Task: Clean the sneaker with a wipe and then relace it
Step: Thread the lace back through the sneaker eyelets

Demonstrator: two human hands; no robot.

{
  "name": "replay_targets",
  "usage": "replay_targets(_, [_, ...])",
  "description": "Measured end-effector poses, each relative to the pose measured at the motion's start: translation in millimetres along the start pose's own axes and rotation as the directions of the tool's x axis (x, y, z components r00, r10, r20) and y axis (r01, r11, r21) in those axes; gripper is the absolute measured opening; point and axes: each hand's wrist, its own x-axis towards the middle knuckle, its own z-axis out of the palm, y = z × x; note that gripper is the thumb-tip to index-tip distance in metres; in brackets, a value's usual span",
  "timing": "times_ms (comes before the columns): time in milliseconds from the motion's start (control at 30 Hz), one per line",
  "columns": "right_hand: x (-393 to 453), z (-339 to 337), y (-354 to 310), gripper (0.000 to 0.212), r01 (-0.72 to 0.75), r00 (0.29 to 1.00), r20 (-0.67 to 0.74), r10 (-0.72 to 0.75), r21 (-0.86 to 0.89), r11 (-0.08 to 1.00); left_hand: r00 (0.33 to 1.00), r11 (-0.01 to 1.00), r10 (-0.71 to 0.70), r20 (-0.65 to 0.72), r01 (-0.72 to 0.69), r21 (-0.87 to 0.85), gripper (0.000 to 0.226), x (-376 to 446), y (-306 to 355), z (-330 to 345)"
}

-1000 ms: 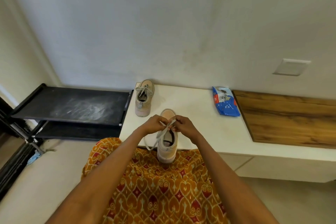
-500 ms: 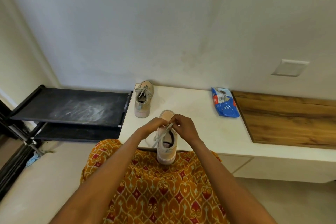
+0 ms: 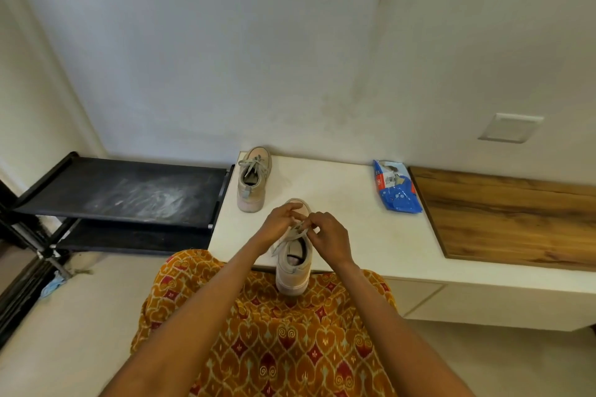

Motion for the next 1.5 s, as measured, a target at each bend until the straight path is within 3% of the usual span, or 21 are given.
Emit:
replay_targets(133, [3.0,-1.5,-3.3,0.009,0.019,1.0,-0.012,-0.019,-0.035,0.999,0.977,0.905,0.08,0.2,-0.155,0.395,0.03,8.6,6.5,-13.8])
replay_targets(267, [5.3,-2.7,-5.8,0.01,0.017,1.0,0.007,-0.017,-0.034,0.999,0.945,0.781,0.023,0.327,-0.221,0.583,0.021,15.8,15.5,-23.7])
replay_targets(333, [3.8,-2.4,-6.0,0.01,0.0,1.0,0.016,0.001,-0.016,1.0,0.958,0.62,-0.004,0.287,-0.223,0.752,0.02,18.2,20.8,-25.2])
replay_targets(400, [1.7,-1.2,-4.4,0.014,-0.006,1.0,0.015,0.006,0.011,1.0,0.986,0.438,0.089,0.138,-0.163,0.884,0.02,16.9,20.9,-25.5])
replay_targets(433, [0.2,-0.9,-3.5,0.015,-0.011,1.0,0.016,0.01,0.022,1.0,0.987,0.447,0.16,0.032,-0.101,0.889,0.019,15.4,18.9,-25.5])
replay_targets(500, [-1.8,-1.7,1.0,0.018,-0.031,0.999,0.02,0.03,0.059,0.998,0.948,0.693,0.194,-0.251,0.049,0.719,0.021,13.1,10.6,-29.1])
replay_targets(567, [-2.3,-2.3,4.6,0.02,-0.056,0.998,0.027,0.054,0.087,0.995,0.901,0.946,-0.018,-0.433,0.155,0.284,0.026,13.1,5.2,-35.8])
replay_targets(600, [-1.6,-1.9,5.3,0.02,-0.062,0.998,0.033,0.059,0.093,0.994,0.899,0.983,-0.169,-0.404,0.184,-0.002,0.026,14.2,5.2,-37.8])
replay_targets(633, [-0.5,-0.9,4.1,0.021,-0.057,0.998,0.044,0.053,0.096,0.994,0.91,0.929,-0.292,-0.294,0.197,-0.313,0.026,13.7,6.9,-37.9])
replay_targets(700, [1.5,-1.0,0.4,0.021,0.0,0.997,0.077,-0.004,0.06,0.998,0.92,0.637,-0.371,-0.125,0.154,-0.755,0.023,8.9,12.6,-36.3])
replay_targets(733, [2.3,-2.5,-0.6,0.019,0.053,0.995,0.087,-0.053,0.004,0.999,0.917,0.53,-0.374,-0.136,0.091,-0.843,0.02,7.7,15.5,-36.9])
replay_targets(767, [3.9,-4.3,0.9,0.017,0.108,0.991,0.091,-0.102,-0.07,0.992,0.91,0.512,-0.376,-0.173,0.048,-0.858,0.018,7.9,17.9,-38.9])
replay_targets(800, [5.5,-6.6,4.8,0.015,0.15,0.987,0.084,-0.139,-0.134,0.98,0.901,0.596,-0.37,-0.228,0.042,-0.802,0.019,9.4,17.7,-41.4])
replay_targets(867, [9.0,-12.4,14.3,0.014,0.156,0.987,0.066,-0.145,-0.192,0.969,0.914,0.856,-0.279,-0.294,0.097,-0.509,0.026,8.9,18.6,-45.6])
replay_targets(933, [13.3,-19.4,21.7,0.012,0.152,0.988,0.07,-0.14,-0.218,0.964,0.969,0.986,-0.121,-0.216,0.092,-0.143,0.028,9.7,18.9,-46.4])
replay_targets(1000, [16.3,-26.8,28.1,0.011,0.173,0.984,0.09,-0.154,-0.263,0.949,0.997,0.987,0.011,-0.079,0.002,0.163,0.022,11.3,14.0,-43.2])
replay_targets(1100, [15.8,-37.5,41.9,0.011,0.138,0.99,0.053,-0.128,-0.386,0.912,0.994,0.843,0.052,0.099,-0.097,0.53,0.019,11.4,3.0,-39.5])
replay_targets(1200, [11.5,-47.4,53.6,0.016,-0.061,0.998,-0.01,0.065,-0.516,0.854,0.989,0.765,0.032,0.143,-0.117,0.633,0.025,6.9,-2.2,-38.2])
replay_targets(1300, [7.8,-48.5,56.1,0.021,-0.139,0.98,0.021,0.197,-0.632,0.762,0.984,0.746,0.029,0.173,-0.137,0.652,0.029,7.9,-7.6,-37.9])
replay_targets(1400, [6.1,-41.1,55.2,0.021,-0.16,0.956,0.093,0.277,-0.627,0.762,0.974,0.798,0.002,0.225,-0.137,0.587,0.036,9.5,-8.2,-40.4])
replay_targets(1500, [6.8,-33.4,52.3,0.031,-0.189,0.937,0.16,0.31,-0.515,0.836,0.944,0.874,-0.042,0.326,-0.124,0.47,0.051,7.9,-5.7,-38.6])
